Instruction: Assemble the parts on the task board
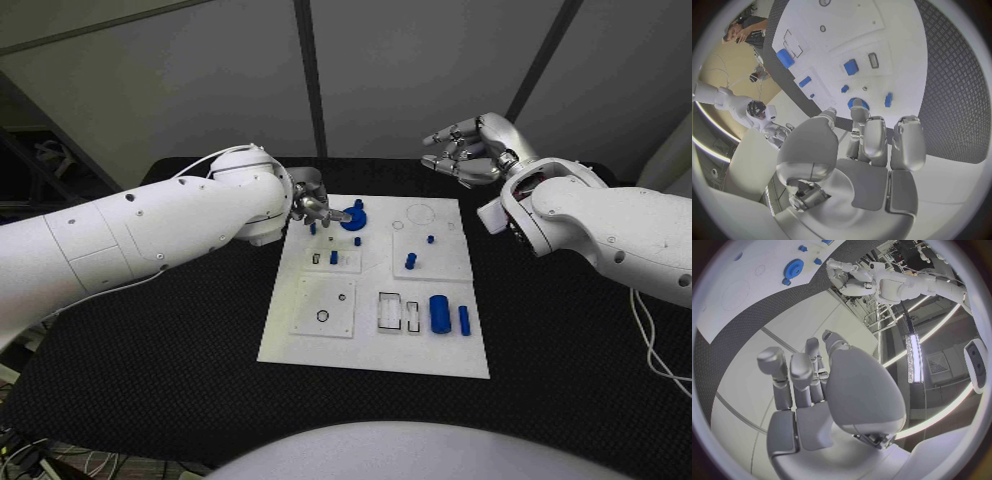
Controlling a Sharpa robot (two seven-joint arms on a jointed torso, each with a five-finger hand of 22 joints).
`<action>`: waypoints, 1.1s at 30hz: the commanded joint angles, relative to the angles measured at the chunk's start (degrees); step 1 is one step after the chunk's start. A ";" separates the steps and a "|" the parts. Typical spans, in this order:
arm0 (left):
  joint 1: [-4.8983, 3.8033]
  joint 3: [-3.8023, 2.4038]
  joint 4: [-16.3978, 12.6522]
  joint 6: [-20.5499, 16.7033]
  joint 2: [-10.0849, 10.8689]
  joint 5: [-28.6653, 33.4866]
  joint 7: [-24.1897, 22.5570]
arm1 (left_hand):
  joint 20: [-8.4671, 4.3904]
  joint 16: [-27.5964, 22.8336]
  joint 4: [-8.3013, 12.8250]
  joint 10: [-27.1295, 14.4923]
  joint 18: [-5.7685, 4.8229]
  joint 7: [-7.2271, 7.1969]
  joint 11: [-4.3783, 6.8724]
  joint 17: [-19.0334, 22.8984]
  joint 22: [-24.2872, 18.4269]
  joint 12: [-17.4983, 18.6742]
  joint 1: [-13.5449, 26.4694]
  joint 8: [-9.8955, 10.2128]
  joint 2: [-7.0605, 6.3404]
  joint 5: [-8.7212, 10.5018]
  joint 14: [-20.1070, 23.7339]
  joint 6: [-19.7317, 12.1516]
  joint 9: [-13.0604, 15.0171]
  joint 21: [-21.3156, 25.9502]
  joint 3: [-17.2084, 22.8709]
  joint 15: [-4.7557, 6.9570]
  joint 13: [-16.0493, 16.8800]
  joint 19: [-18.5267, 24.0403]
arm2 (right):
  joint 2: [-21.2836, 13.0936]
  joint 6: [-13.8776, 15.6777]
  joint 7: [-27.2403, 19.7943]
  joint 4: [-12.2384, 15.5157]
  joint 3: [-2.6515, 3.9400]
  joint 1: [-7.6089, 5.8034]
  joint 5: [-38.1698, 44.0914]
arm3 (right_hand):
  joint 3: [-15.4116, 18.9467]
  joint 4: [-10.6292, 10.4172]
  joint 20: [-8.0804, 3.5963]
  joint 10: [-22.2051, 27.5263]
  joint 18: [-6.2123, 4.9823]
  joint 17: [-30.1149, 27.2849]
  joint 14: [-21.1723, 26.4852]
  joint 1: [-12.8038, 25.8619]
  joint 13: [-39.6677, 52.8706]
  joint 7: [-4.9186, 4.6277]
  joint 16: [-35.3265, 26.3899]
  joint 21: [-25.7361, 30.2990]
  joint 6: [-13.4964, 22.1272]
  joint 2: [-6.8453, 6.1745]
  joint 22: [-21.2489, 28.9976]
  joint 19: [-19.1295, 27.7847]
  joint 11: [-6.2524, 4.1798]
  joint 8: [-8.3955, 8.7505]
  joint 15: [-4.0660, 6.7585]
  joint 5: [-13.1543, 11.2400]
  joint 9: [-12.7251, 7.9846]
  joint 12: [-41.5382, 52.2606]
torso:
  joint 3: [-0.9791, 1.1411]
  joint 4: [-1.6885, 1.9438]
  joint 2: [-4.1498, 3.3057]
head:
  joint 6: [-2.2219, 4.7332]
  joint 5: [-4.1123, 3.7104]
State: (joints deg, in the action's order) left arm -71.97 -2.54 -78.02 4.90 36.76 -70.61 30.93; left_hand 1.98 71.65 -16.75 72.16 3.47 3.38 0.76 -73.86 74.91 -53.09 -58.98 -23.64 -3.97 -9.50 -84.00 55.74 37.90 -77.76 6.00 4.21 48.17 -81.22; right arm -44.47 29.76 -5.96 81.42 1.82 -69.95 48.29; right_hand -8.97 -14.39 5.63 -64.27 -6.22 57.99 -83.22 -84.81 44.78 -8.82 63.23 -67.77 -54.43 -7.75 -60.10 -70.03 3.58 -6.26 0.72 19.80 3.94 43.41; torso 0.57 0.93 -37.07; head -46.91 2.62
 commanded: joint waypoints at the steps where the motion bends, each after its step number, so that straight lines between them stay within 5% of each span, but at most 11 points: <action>1: -1.19 -0.38 1.19 0.94 0.02 2.06 0.20 | 0.61 -0.28 0.10 -1.35 0.23 0.82 -0.72 0.19 4.95 1.39 -2.24 1.83 0.06 0.07 -1.75 -1.15 -1.24 1.34 -0.18 -0.69 -1.58 0.84 | 0.09 -0.32 -0.32 -0.17 0.02 -0.10 0.01 | -0.11 -0.33 -0.09 0.35 -0.55 -0.04 -0.33 0.61 -0.12 -0.04 -0.32 0.36 0.31 -0.12 0.09 0.32 0.02 0.30 0.08 0.31 0.03 -0.07 | 0.01 -0.03 -0.01 | 0.30 0.08; 5: -2.72 -0.65 4.32 3.51 -0.88 2.77 0.05 | 1.04 -0.25 0.13 -2.01 0.43 1.19 -1.06 0.17 4.49 1.98 -3.61 3.04 -0.06 0.07 -1.74 -1.17 -2.34 2.15 -0.25 -0.99 -2.46 1.25 | 0.17 -0.36 -0.33 -0.37 0.02 -0.09 0.00 | -0.11 -0.32 -0.08 0.43 -0.57 -0.12 -0.31 0.60 -0.25 -0.04 -0.40 0.42 0.32 -0.13 0.17 0.37 0.02 0.30 0.08 0.32 0.03 -0.20 | 0.02 -0.04 -0.05 | 0.84 0.09; 10: -3.54 -0.56 9.47 7.72 -3.08 3.11 -0.10 | 1.16 -0.59 0.09 -2.38 0.50 1.30 -1.16 0.46 4.32 2.37 -3.89 3.43 -0.05 0.08 -1.62 -1.13 -2.71 2.45 -0.34 -1.09 -2.97 1.39 | 0.32 -0.46 -0.31 -0.53 0.02 -0.09 -0.01 | -0.12 -0.31 -0.08 0.54 -0.57 -0.16 -0.30 0.58 -0.40 -0.03 -0.44 0.45 0.32 -0.15 0.20 0.38 0.01 0.30 0.08 0.33 0.03 -0.36 | 0.04 -0.06 -0.07 | 1.23 0.12; 22: -3.81 0.72 19.16 13.70 -7.95 3.25 -0.39 | 2.09 -2.52 0.37 -6.35 0.99 2.32 -2.09 2.03 3.12 5.59 -8.81 7.39 0.01 -0.06 -0.51 -2.67 -6.00 4.84 0.68 -1.95 -7.30 2.59 | 0.52 -0.65 -0.31 -0.60 0.01 -0.06 -0.01 | -0.31 -0.10 -0.10 0.77 -0.59 -0.04 -0.33 0.25 -0.46 -0.03 -0.56 0.62 0.35 -0.15 0.30 0.36 -0.02 0.31 0.11 1.25 0.04 -0.40 | -0.05 -0.09 -0.18 | 1.55 0.12; 33: -3.59 1.22 23.96 15.90 -10.71 3.25 -0.37 | 2.26 -2.66 -0.01 -6.65 0.93 2.56 -2.26 2.22 3.44 5.14 -9.85 9.01 -2.37 -0.13 -0.33 -1.86 -7.70 4.88 3.96 -2.09 -7.77 2.35 | 0.78 -0.80 -0.33 -0.71 0.01 -0.03 -0.01 | -0.44 -0.04 -0.11 0.82 -0.57 0.08 -0.37 0.16 -0.45 -0.05 -0.63 0.66 0.37 -0.19 0.27 0.25 0.00 0.31 0.11 2.15 0.05 -0.35 | 0.02 -0.09 -0.12 | 1.41 0.23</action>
State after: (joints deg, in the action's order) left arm -75.51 -1.32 -54.33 18.68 26.24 -67.56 30.81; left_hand 3.90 69.02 -16.73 65.83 3.46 5.85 -1.36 -71.66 74.91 -47.86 -69.07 -14.89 -5.89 -9.50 -84.15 53.54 30.27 -72.90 9.68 2.56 40.35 -78.90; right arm -43.73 29.37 -5.96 80.71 1.81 -69.89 48.28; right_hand -8.97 -14.39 5.63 -63.86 -6.22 57.97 -83.22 -84.82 44.35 -8.82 62.82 -67.34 -54.43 -7.75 -59.84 -70.03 3.58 -6.26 0.72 21.62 3.94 43.18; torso 0.56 0.84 -37.24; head -45.42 2.89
